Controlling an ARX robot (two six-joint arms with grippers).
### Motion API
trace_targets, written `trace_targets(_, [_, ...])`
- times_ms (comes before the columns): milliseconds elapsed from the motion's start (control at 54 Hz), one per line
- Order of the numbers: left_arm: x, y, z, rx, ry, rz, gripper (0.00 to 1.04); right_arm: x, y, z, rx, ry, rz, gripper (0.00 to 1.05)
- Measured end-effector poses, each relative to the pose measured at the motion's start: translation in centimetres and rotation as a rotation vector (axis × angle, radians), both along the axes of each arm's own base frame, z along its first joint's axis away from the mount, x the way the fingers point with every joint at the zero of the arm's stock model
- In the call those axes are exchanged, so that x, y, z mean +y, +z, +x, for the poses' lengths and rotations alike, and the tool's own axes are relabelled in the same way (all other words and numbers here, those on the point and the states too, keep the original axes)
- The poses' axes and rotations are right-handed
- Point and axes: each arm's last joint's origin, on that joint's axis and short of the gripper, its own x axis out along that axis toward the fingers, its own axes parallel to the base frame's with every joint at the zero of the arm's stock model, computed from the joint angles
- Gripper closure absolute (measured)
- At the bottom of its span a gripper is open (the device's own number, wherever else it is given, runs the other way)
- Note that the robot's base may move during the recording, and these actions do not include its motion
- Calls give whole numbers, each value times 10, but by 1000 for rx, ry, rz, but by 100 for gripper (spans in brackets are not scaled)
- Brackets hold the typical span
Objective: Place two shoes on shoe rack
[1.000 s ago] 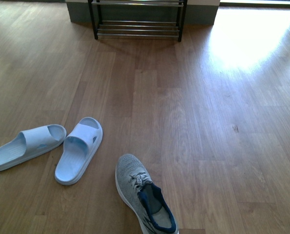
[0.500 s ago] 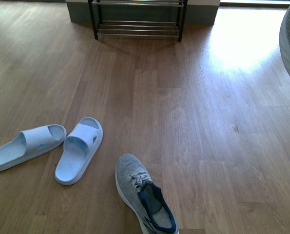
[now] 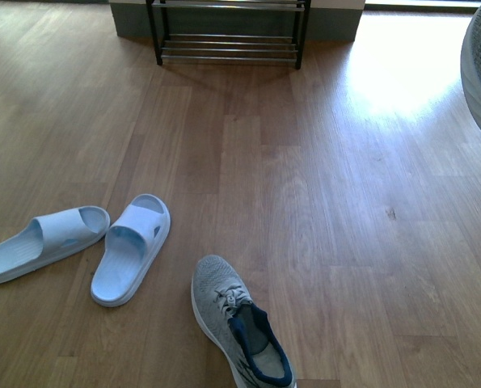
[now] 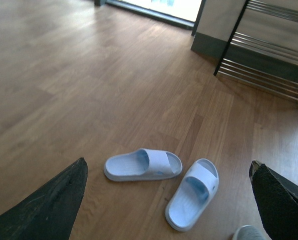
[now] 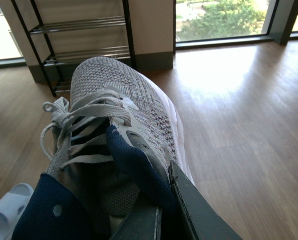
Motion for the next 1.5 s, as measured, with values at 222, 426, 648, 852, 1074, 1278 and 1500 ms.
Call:
trace_targets(222, [-2,13,32,30,24,-317,9,0,0,0,0,0,0,103])
trace_targets(426, [-44,5,77,177,-116,-370,9,0,0,0,0,1,0,103])
trace_targets(648, [-107,-29,116,366,-247,-352,9,0,0,0,0,1,0,103])
trace_targets(852, [-145,-67,132,535,-282,-264,9,0,0,0,0,2,0,103])
trace_targets(1074, [-181,-116,151,702,-369,-193,9,0,0,0,0,2,0,103])
trace_targets(1278, [-197,-138,157,712,-407,-236,9,0,0,0,0,1,0,103])
trace_targets(1500, [-202,-154,155,676,-436,-376,9,0,0,0,0,2,0,103])
